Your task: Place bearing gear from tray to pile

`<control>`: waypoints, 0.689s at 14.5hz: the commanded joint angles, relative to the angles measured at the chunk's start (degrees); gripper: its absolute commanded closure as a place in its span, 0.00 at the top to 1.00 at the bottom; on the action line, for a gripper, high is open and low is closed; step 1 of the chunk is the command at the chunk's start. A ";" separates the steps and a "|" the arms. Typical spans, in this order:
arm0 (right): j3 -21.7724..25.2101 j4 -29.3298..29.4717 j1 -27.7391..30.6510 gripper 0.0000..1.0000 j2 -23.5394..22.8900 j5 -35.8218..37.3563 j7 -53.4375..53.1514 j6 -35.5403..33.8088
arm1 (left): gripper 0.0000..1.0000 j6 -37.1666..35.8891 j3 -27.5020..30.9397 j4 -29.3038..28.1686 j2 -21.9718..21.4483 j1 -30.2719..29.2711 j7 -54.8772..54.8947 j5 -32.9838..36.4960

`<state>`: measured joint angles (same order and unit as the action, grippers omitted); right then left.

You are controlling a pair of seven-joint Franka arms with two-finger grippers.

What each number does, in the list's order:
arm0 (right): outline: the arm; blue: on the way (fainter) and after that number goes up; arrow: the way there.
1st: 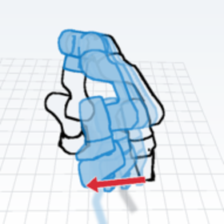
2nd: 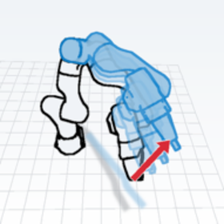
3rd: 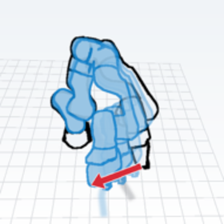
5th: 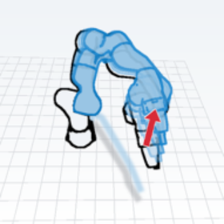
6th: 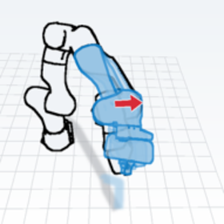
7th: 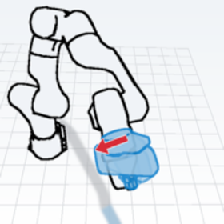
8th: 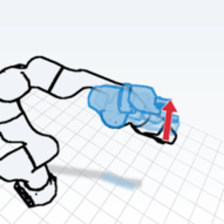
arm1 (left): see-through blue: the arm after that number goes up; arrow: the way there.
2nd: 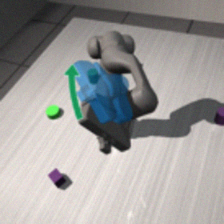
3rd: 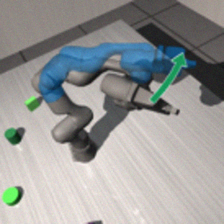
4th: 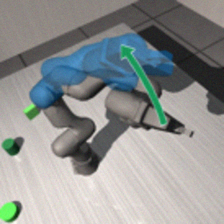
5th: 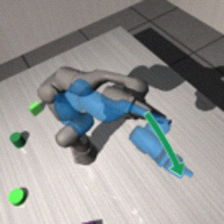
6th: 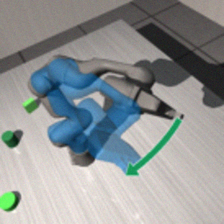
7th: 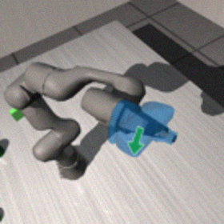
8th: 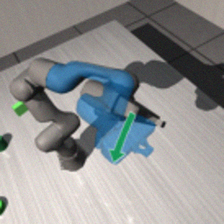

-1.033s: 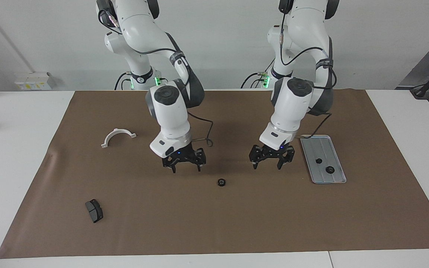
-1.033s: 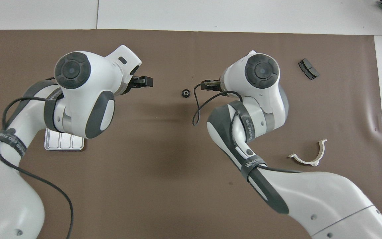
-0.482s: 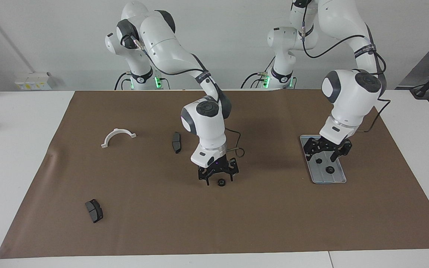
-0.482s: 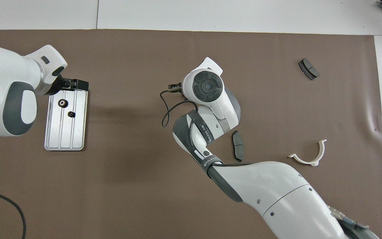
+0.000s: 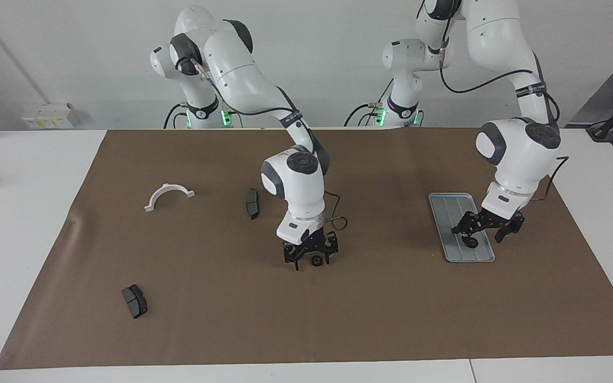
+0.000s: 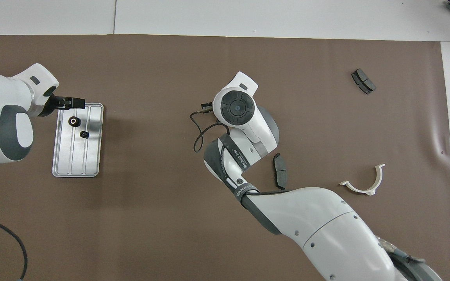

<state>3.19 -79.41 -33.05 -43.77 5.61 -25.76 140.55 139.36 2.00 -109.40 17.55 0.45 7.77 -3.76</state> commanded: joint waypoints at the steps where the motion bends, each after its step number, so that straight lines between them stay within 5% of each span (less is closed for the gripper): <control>1: -1.87 1.71 0.09 0.74 -0.53 0.81 -0.87 -2.81 | 1.00 1.79 -0.68 -2.03 0.47 -2.29 1.28 -0.72; 5: -1.96 1.45 0.01 0.59 -0.27 0.72 -0.87 -3.61 | 0.98 8.02 -0.68 -5.90 0.91 -2.03 0.58 -0.72; 7: -1.96 1.53 0.09 0.52 -0.27 0.81 -0.78 -4.31 | 0.86 9.17 -0.68 -7.31 0.73 -1.86 0.58 -0.81; 10: -1.96 1.53 0.10 0.22 -0.27 0.72 -0.78 -4.32 | 0.72 8.65 -0.68 -8.46 0.29 -1.68 0.41 -0.81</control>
<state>1.84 -78.81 -33.37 -43.72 5.65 -25.76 137.35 146.82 1.46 -115.83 19.07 -1.23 7.83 -3.76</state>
